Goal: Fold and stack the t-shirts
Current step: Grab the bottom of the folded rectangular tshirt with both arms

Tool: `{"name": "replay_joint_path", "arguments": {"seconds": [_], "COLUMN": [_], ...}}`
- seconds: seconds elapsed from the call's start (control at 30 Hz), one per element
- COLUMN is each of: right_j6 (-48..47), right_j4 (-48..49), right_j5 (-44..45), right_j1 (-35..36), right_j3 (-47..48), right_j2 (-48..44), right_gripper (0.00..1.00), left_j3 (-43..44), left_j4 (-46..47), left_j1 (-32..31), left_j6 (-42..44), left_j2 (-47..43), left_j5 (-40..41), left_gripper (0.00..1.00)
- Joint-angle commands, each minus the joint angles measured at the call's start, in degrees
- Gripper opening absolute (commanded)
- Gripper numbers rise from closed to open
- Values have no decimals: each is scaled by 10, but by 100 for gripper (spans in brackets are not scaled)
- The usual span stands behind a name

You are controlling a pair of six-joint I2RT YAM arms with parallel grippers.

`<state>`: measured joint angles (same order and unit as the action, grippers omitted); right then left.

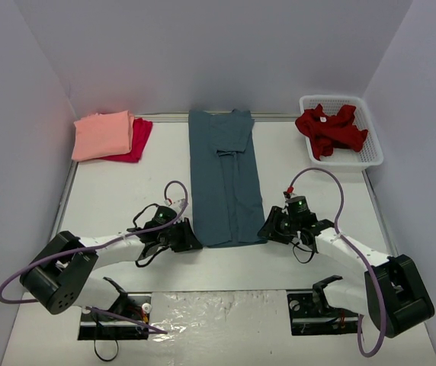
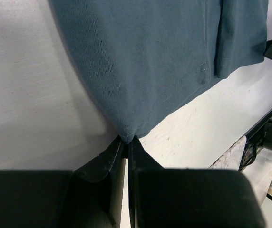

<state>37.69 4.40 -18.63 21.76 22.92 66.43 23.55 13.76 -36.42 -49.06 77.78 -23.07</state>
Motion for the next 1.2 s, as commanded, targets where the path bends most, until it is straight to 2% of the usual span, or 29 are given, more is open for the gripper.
{"name": "replay_joint_path", "arguments": {"seconds": [0.0, 0.1, 0.17, 0.63, 0.7, 0.73, 0.93, 0.97, 1.17], "right_j6": [14, 16, 17, 26, 26, 28, 32, 33, 34], "right_j4": [-17, -20, -24, -72, -76, -75, -77, -77, -84], "right_j5": [26, 32, 33, 88, 92, 95, 106, 109, 114], "right_j1": [8, 14, 15, 43, 45, 50, 63, 65, 72], "right_j3": [-6, -5, -5, 11, 12, 12, 16, 17, 19], "right_j2": [1, 4, 5, 5, 7, 10, 20, 21, 15], "right_gripper": [35, 29, 28, 29, 25, 19, 9, 3, 0], "left_j3": [-6, -5, -3, 1, 1, 1, 2, 4, 4], "left_j4": [-95, -99, -103, -118, -118, -117, -116, -116, -137], "left_j1": [-3, -3, -3, -3, -2, -2, -2, -2, -3], "left_j6": [30, 33, 34, 43, 45, 45, 49, 51, 63], "left_j2": [13, 12, 10, 4, 7, 8, 15, 14, -13], "left_j5": [46, 48, 48, 55, 55, 55, 57, 57, 72], "left_gripper": [2, 2, 2, 2, 2, 2, 3, 2, 2]}}
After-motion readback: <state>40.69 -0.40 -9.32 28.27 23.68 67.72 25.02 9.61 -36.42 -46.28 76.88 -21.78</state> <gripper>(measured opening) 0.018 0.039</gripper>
